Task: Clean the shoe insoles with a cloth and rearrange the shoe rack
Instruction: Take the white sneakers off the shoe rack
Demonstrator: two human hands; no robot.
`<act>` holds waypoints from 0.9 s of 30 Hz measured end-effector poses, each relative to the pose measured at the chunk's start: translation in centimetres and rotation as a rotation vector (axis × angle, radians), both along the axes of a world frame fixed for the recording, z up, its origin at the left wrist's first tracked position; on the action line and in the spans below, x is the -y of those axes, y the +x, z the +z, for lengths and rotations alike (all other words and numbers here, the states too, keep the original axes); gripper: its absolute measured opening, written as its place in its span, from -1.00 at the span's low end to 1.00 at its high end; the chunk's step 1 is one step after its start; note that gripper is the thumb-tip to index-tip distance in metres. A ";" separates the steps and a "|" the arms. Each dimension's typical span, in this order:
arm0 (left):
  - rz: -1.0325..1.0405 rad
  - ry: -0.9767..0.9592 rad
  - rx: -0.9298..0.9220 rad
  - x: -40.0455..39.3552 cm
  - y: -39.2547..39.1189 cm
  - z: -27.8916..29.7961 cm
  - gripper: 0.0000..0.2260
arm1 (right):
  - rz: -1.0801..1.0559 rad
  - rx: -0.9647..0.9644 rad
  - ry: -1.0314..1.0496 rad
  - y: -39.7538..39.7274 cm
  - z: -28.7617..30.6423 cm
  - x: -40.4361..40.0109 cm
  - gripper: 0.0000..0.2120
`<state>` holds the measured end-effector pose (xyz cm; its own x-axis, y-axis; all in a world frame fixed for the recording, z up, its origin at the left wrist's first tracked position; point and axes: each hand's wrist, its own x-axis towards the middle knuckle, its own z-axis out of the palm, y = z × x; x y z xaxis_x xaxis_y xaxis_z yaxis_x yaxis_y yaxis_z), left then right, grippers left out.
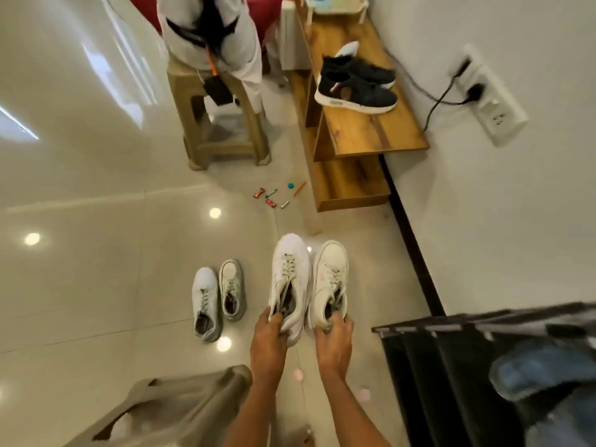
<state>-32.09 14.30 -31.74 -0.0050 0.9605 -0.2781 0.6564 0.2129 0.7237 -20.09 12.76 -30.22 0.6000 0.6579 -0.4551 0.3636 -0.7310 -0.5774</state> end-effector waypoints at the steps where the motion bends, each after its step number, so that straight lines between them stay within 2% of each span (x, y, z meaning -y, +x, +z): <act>1: 0.019 -0.015 -0.005 -1.0 -0.1 -3.7 -0.87 | 0.040 0.013 -0.023 -0.2 -3.8 -0.8 -0.64; 5: 0.125 -0.035 -0.011 -4.2 -0.6 -16.8 -0.83 | 0.173 0.043 -0.094 -0.4 -18.0 -3.6 -0.69; 8: 0.194 0.003 -0.045 -6.3 -1.0 -25.6 -0.78 | 0.185 -0.012 -0.061 -0.6 -27.3 -5.7 -0.68; 13: 0.163 -0.022 -0.171 -7.2 -3.2 -37.5 -0.91 | 0.260 0.053 -0.033 -0.3 -39.0 -7.9 -0.59; 19: 0.144 -0.062 -0.264 -6.1 -4.6 -43.0 -0.88 | 0.380 0.138 -0.013 0.2 -45.4 -7.9 -0.55; 27: 0.100 -0.216 -0.369 -5.5 -5.3 -44.6 -0.83 | 0.397 0.130 0.019 -0.2 -47.0 -6.8 -0.64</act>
<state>-37.38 19.79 -76.31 -0.2318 0.8702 -0.4347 0.8309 0.4095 0.3768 -20.28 19.59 -77.18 0.3499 0.8573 -0.3776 0.6859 -0.5090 -0.5200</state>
